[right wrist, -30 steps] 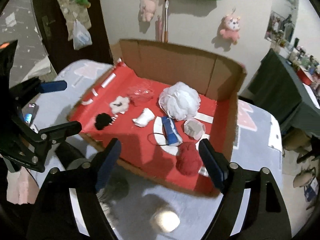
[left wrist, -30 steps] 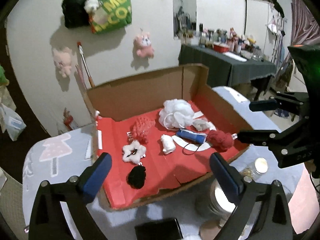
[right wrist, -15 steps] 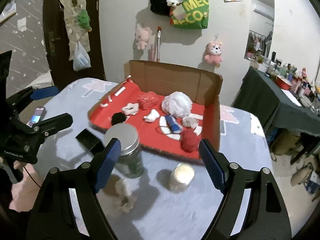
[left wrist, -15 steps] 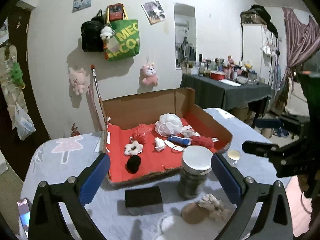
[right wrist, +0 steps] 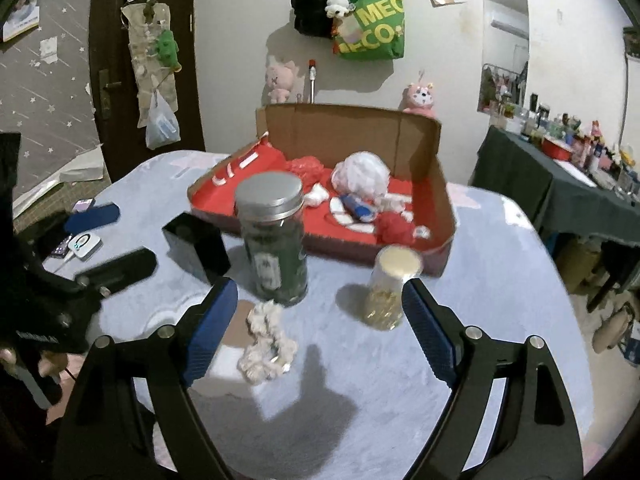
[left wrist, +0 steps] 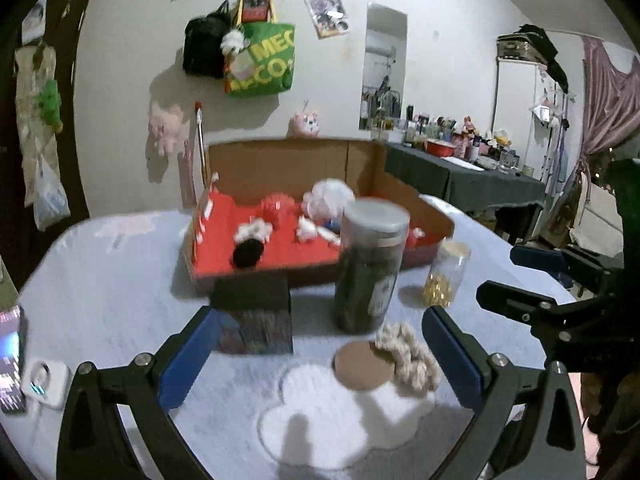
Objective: Organize soft objects
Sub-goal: 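Withdraw both grippers from the box back toward the remaining items, then grasp the tan sponge pad with the left gripper while the right grasps the crochet scrunchie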
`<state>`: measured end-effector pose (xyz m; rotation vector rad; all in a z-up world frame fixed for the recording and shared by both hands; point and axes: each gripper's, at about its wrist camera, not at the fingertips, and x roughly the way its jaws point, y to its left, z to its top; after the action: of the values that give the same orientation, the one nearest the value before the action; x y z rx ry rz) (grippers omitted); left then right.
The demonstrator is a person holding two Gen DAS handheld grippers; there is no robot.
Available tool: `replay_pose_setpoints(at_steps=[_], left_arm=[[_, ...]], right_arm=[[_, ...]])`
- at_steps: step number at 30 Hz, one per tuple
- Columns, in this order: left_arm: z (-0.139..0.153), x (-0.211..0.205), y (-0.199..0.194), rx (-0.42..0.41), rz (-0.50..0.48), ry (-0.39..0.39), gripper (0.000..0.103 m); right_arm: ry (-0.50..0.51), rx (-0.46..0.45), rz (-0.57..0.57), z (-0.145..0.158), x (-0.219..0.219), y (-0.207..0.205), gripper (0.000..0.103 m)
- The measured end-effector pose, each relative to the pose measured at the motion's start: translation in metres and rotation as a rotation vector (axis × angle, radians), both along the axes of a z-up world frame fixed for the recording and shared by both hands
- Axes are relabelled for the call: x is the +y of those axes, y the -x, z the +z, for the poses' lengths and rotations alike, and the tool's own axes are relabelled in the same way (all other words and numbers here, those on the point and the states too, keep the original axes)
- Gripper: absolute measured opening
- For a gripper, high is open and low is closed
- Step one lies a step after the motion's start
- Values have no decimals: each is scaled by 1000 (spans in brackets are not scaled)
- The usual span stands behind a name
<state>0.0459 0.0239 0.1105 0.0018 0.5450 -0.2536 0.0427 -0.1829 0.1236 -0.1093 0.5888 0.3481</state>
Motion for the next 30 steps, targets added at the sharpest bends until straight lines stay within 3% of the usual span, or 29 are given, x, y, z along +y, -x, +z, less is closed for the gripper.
replay_pose_setpoints(at_steps=[7, 14, 23, 30], left_arm=[[-37, 7, -9, 87, 56, -12, 103], [-52, 16, -13, 130, 84, -28, 103], [-65, 20, -19, 184, 87, -14, 103], [-67, 8, -23, 209, 35, -13, 103]], right_arm=[[-20, 70, 1, -46, 6, -7, 84], [-54, 162, 32, -77, 12, -21, 84], [-53, 238, 29, -97, 14, -31, 84], [-149, 214, -87, -81, -40, -36, 84]])
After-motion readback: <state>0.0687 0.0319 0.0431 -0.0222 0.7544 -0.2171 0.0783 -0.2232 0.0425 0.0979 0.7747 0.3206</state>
